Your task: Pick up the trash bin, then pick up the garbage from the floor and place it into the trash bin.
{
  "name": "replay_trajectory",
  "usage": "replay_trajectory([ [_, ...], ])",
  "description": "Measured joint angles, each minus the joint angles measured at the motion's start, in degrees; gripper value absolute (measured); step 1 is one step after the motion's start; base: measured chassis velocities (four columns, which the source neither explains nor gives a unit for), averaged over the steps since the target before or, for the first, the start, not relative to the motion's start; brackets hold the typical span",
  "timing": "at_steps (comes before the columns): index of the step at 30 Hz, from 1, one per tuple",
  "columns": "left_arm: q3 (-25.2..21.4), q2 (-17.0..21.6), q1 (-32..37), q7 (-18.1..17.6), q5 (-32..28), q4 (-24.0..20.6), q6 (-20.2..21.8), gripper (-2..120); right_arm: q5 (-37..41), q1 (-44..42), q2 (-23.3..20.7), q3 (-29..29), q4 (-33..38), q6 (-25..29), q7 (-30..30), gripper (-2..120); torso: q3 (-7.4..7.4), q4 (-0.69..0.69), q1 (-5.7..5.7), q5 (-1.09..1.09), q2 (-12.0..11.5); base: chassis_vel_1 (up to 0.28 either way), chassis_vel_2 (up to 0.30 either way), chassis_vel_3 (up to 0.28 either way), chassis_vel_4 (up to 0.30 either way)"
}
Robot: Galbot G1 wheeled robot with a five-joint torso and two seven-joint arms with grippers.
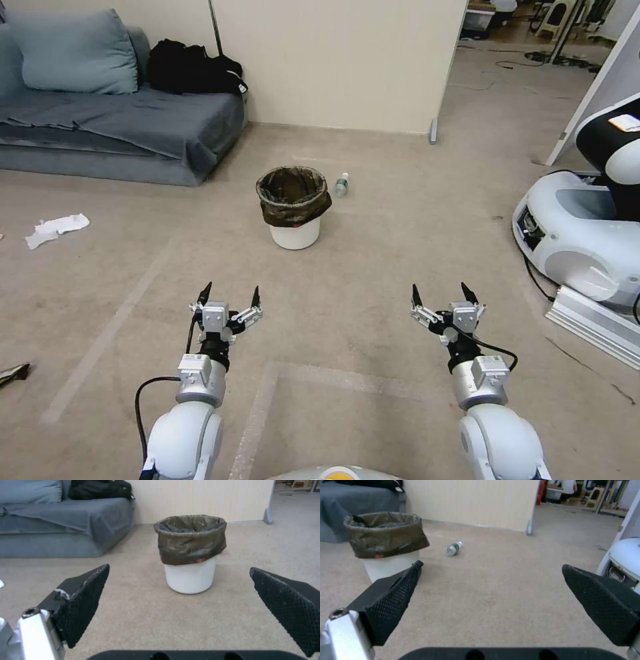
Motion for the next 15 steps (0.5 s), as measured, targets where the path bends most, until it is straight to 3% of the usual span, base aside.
replay_trajectory([
  [12, 0.03, 0.0, 0.06, -0.09, 0.05, -0.18, 0.13, 100, -0.06, -0.2, 0.03, -0.01, 0.09, 0.0, 0.0, 100, 0.0, 0.0, 0.0, 0.0, 0.0, 0.0, 0.0, 0.0, 0.0],
  [15, 1.34, -0.03, 1.77, -3.28, 1.9, -5.16, 5.4, 100, -2.81, -5.23, 1.61, -0.93, 5.62, -0.81, 1.38, 100, 0.0, 0.0, 0.0, 0.01, 0.0, 0.0, 0.0, 0.0, 0.0],
])
